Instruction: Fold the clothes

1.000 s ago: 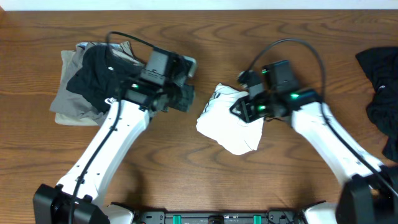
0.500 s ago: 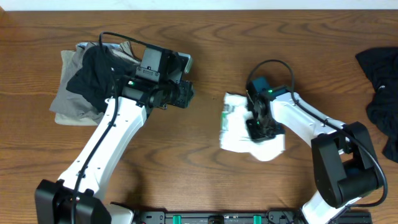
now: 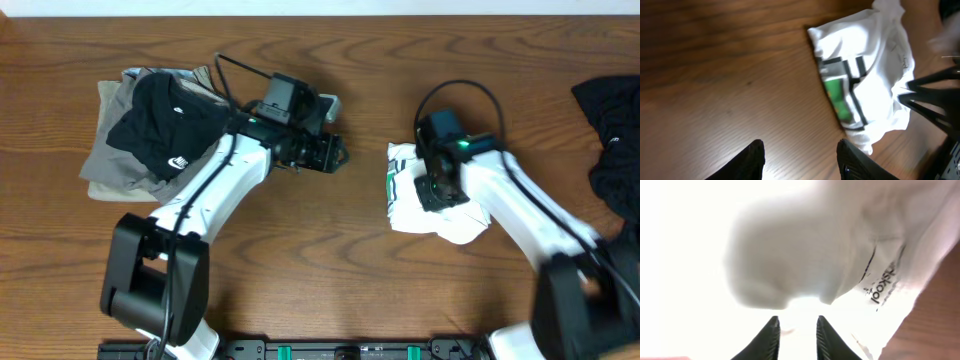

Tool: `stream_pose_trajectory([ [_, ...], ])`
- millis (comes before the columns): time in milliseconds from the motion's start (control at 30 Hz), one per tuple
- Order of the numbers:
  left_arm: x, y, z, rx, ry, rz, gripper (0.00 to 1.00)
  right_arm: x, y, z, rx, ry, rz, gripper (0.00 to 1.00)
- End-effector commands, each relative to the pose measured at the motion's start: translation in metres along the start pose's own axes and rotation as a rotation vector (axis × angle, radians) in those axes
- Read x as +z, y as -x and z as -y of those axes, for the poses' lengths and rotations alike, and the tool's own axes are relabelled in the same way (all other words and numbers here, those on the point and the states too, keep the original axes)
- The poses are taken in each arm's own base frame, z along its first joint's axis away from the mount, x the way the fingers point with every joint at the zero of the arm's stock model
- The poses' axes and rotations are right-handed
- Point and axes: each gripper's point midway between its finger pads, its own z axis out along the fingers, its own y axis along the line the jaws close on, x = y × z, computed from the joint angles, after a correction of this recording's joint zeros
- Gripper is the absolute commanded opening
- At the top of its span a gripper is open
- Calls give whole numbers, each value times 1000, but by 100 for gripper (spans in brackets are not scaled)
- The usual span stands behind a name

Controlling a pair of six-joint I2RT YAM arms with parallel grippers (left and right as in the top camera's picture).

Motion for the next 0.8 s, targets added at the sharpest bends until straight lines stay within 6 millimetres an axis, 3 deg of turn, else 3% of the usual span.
stream_pose_trajectory([
  [0,-1,8,9,11,-37,21,49,-54,26,-25,21,217,187,25],
  [100,-4,13,5,10,-32,44,49,-64,28,-33,77,276,210,21],
  [200,-7,15,-2,-4,-25,52,49,-54,23,-49,74,352,172,19],
  [300,-9,14,-5,-18,-23,45,50,-30,12,-62,80,392,90,17],
  [467,-9,10,-7,-28,-20,30,50,17,-16,-64,119,367,-84,13],
  [600,-9,9,-7,-29,-20,28,50,40,-51,-51,129,268,-257,10],
  [767,-9,8,-7,-34,-18,21,54,32,-94,-8,102,9,-419,6],
])
